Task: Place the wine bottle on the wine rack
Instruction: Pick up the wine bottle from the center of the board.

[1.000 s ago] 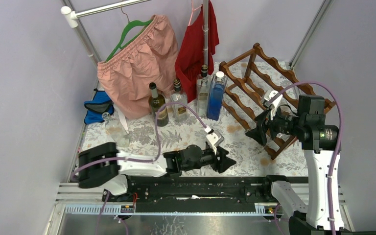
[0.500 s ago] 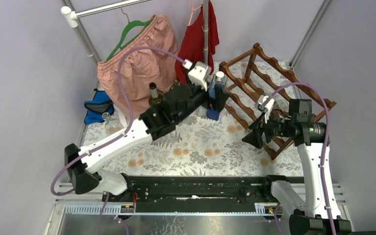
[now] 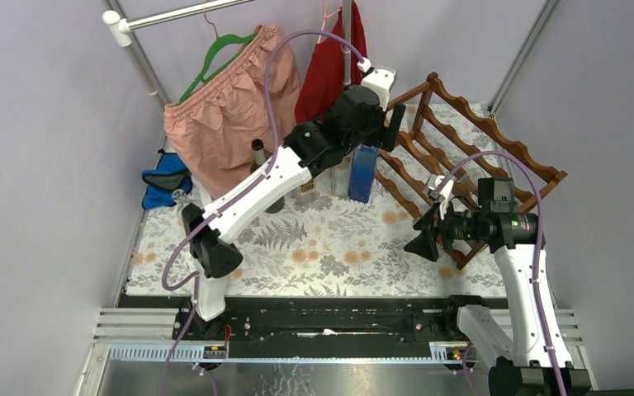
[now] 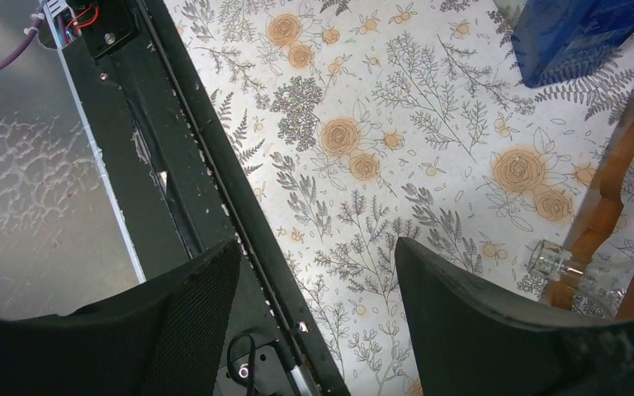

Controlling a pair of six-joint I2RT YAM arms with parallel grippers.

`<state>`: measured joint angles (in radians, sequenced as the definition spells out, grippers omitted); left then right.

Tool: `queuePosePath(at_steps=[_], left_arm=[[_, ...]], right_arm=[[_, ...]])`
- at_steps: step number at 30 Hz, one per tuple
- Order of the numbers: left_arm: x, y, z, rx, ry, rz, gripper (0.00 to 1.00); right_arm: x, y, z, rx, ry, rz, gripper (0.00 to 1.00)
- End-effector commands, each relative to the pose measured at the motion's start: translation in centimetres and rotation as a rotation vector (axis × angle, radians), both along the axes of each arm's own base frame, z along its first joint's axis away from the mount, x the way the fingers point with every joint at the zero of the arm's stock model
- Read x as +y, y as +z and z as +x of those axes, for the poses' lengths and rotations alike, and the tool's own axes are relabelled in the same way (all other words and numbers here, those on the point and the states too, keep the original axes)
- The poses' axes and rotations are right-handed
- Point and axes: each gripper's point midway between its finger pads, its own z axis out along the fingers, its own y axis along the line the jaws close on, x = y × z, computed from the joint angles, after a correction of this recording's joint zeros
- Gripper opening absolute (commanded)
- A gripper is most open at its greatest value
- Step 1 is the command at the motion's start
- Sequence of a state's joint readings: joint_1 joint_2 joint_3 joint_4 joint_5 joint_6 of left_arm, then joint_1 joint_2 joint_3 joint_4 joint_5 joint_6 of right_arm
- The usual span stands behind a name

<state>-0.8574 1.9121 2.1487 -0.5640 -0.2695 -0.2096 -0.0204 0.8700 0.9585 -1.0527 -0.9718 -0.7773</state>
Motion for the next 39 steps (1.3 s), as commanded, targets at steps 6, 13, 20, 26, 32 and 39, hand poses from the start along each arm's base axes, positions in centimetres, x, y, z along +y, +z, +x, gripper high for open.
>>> queuePosePath(at_steps=[6, 13, 20, 26, 32, 39], left_arm=[[1.9, -1.7, 2.2, 0.05, 0.051, 0.102, 0.82], [1.6, -3.6, 3.1, 0.075, 0.051, 0.124, 0.76], [0.9, -4.3, 2.7, 0.1, 0.01, 0.116, 0.65], [0.8, -4.9, 2.4, 0.116, -0.007, 0.125, 0.55], [0.7, -5.6, 2.4, 0.124, -0.013, 0.135, 0.62], [0.9, -6.1, 2.8, 0.126, -0.005, 0.152, 0.62]], right_arm=[[0.6, 0.5, -0.4, -0.054, 0.051, 0.029, 0.76], [0.6, 0.5, -0.7, -0.053, 0.053, 0.027, 0.76], [0.5, 0.5, -0.9, -0.049, 0.054, 0.019, 0.76], [0.5, 0.7, -1.0, -0.049, 0.054, 0.019, 0.76], [0.5, 0.8, -1.1, -0.047, 0.055, 0.023, 0.76], [0.5, 0.9, -1.2, -0.046, 0.056, 0.02, 0.77]])
